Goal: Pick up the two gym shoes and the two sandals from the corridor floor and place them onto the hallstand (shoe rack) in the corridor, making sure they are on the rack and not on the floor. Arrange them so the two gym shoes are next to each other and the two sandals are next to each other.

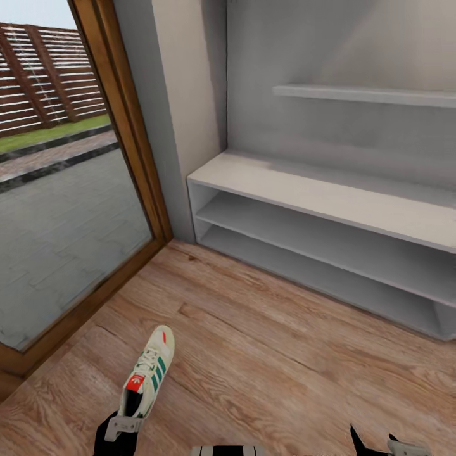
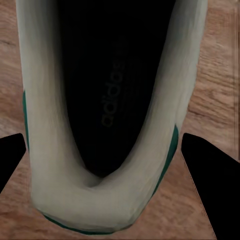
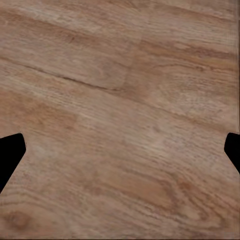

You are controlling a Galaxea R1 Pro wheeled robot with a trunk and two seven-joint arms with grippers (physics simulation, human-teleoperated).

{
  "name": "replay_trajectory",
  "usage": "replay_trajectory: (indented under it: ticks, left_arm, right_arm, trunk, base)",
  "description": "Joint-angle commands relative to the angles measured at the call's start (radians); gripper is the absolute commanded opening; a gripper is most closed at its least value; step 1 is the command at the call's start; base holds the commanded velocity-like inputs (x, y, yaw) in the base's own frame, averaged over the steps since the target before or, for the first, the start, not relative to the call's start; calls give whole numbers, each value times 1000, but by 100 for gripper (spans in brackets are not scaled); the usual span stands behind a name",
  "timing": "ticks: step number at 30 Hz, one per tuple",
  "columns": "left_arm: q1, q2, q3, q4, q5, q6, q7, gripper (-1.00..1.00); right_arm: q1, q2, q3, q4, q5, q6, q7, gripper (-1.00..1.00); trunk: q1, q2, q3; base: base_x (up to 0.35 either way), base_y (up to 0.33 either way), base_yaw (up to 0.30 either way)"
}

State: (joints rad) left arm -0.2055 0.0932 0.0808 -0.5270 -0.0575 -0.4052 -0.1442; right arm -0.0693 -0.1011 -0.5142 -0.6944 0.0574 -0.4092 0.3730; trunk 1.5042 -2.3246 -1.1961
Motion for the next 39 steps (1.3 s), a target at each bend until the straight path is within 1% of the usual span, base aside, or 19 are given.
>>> replay_trajectory:
  ticks: [1, 5, 13, 21, 27, 34, 39]
  left_arm:
    - [0, -1, 9, 0, -6, -3, -10, -100]
    - [3, -2, 11, 1, -2, -5, -9, -100]
    - [6, -3, 11, 12, 1, -8, -11, -100]
    - [7, -3, 11, 16, 7, -33, -11, -100]
    - [8, -3, 11, 16, 8, -37, -11, -100]
    - [8, -3, 11, 16, 8, -38, -11, -100]
    - [9, -3, 11, 15, 8, -38, -11, -100]
  right_arm:
    - [-1, 2, -6, 6, 6, -4, 7, 100]
    - [-1, 8, -6, 26, 5, -5, 7, 100]
    - [-1, 9, -6, 36, 5, -5, 10, 100]
    - [-1, 9, -6, 43, 5, -5, 8, 100]
    - [-1, 9, -6, 47, 5, -5, 7, 100]
    - [-1, 9, -6, 47, 5, -5, 6, 100]
    - [-1, 9, -7, 47, 4, -5, 7, 100]
  trunk:
    - [0, 0, 1]
    - [0, 0, 5]
    - [0, 0, 15]
    - [0, 0, 19]
    - [0, 0, 20]
    - [0, 0, 20]
    - [0, 0, 20]
  base:
    - [0, 0, -223]
    - [0, 0, -224]
    - [0, 0, -232]
    - [0, -9, -277]
    - [20, -203, -297]
    - [166, -228, -300]
    - [139, -66, -300]
